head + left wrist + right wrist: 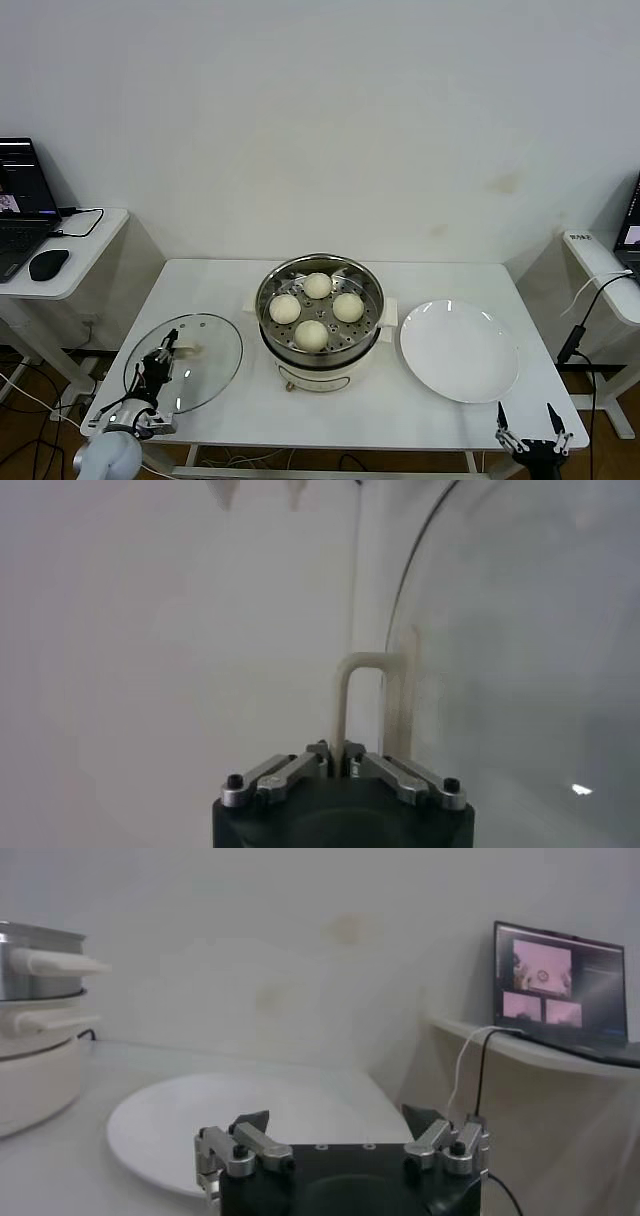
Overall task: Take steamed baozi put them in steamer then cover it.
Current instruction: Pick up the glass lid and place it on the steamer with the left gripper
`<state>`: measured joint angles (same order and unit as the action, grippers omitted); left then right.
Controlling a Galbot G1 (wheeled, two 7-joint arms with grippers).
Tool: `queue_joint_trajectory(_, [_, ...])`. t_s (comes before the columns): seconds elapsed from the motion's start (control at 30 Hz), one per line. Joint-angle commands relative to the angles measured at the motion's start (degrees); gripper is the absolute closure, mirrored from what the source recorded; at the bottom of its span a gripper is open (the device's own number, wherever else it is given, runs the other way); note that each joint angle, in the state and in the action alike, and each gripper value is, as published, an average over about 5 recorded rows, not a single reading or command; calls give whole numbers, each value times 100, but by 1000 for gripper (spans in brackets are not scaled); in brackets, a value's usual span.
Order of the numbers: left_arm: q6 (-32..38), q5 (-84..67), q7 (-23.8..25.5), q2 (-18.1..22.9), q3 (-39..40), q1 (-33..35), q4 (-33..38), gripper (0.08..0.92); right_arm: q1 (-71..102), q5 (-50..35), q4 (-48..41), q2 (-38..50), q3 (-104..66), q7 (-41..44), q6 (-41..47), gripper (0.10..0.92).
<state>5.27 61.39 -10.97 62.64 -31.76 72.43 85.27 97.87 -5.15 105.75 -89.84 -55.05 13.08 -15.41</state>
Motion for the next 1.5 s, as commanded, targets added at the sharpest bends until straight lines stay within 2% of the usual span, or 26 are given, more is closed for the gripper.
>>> queue_joint_trajectory(0.03, [-581, -177, 232, -366, -440, 336, 1155, 851, 13, 27, 20, 75, 96, 4, 5, 203])
queue_joint_trajectory(0.27, [-1242, -579, 670, -809, -651, 217, 1860, 851, 81, 115, 101, 93, 160, 11, -15, 203])
queue_joint_trajectory(0.43, [-1677, -1110, 1004, -1132, -417, 129, 2502, 851, 162, 287, 209, 26, 242, -7, -72, 203])
queue_joint_trajectory(0.6, [-2136, -1678, 1315, -1485, 129, -49, 3112, 851, 222, 565, 325, -42, 326, -82, -82, 203])
queue_joint_trajectory(0.77, [-2631, -2182, 1375, -1759, 1186, -544, 3298, 851, 245, 829, 355, -55, 396, -182, -125, 203])
queue_joint_trajectory(0.93, [-3063, -1988, 1258, -1461, 2343, -1392, 3069, 851, 253, 1013, 361, -63, 400, -309, -146, 203])
queue_joint_trajectory(1.13, [-3602, -1326, 1559, -884, 3300, -2346, 2750, 851, 290, 1304, 342, -71, 423, -503, -174, 203])
queue_joint_trajectory(1.5, [-3832, -84, 2115, 153, 3761, -2637, 2205, 851, 225, 1900, 222, -79, 460, -810, -327, 203])
